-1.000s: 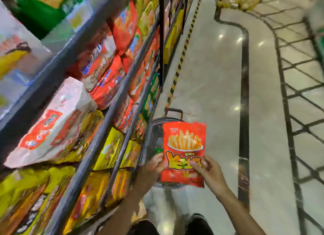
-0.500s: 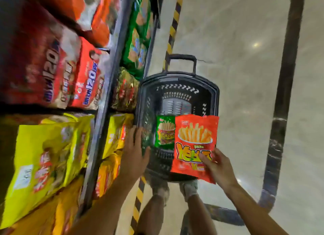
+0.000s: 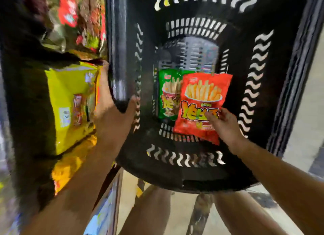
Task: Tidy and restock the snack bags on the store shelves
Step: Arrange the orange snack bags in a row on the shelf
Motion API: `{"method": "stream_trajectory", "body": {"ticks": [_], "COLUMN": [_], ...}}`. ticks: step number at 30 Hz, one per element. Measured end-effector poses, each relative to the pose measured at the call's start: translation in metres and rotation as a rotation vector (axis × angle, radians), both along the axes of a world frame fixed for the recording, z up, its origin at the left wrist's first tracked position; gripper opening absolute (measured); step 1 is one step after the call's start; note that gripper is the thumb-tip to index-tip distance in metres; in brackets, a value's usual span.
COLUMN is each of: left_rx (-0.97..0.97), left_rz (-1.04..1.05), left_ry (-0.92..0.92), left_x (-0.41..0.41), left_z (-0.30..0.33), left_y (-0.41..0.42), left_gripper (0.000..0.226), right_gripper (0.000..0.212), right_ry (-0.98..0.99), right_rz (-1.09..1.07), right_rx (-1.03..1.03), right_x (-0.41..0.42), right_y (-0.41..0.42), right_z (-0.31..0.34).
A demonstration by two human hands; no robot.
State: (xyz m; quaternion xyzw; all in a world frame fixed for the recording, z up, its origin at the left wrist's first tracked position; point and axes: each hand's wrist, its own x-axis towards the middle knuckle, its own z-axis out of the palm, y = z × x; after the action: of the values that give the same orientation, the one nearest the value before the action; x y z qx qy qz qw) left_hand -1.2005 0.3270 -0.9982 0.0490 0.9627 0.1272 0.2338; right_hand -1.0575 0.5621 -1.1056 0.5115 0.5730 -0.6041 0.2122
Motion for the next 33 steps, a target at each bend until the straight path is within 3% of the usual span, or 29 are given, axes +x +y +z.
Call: {"method": "stream_trajectory", "body": {"ticks": [3,4,8,12,18,21,24,33], "left_rx": [0.081,0.117,0.248,0.244,0.299,0.274,0.266,0.119], "left_rz": [0.205,0.240,0.110,0.126,0.050,0.046,-0.062,-0.443], "left_ry": [0.132,0.175,0.286,0.321,0.280,0.097,0.038,-0.018], "left_x": [-0.004,-0.006,-0.007,-0.004,-0.001,0.002,0.002,-0.027], "left_z": [-0.011,-0.012,-0.024,-0.026,-0.018,0.004,0.056,0.319], "left_y": [-0.004,-0.003,-0.015,-0.014,-0.015,-0.017,-0.019,0.016], "left_gripper": [0.076,0.081,0.091,0.090,0.089,0.093,0.089,0.073], "right_gripper": [0.028,0.029,0.040,0.049,0.058,0.055,0.052,0.038], "right_ry": [-0.053,-0.070,-0.118,-0.172,-0.133,-0.093,0.006,0.156], "right_rz": [0.022,0.026,0.068,0.171,0.241,0.276,0.401,0.769], "right_rx": [0.002,0.004,0.143,0.268,0.317,0.313,0.293,0.458], "right_x": [-0.011,-0.016,-0.026,-0.022,-0.016,-0.019,-0.027,-0.052], "right_y": [-0.007,-0.008,-0.017,-0.015,-0.018,-0.016,-0.009,0.019], "right_z": [-0.037,-0.047,-0.081,-0.091,-0.047,0.011,0.093,0.435]}}
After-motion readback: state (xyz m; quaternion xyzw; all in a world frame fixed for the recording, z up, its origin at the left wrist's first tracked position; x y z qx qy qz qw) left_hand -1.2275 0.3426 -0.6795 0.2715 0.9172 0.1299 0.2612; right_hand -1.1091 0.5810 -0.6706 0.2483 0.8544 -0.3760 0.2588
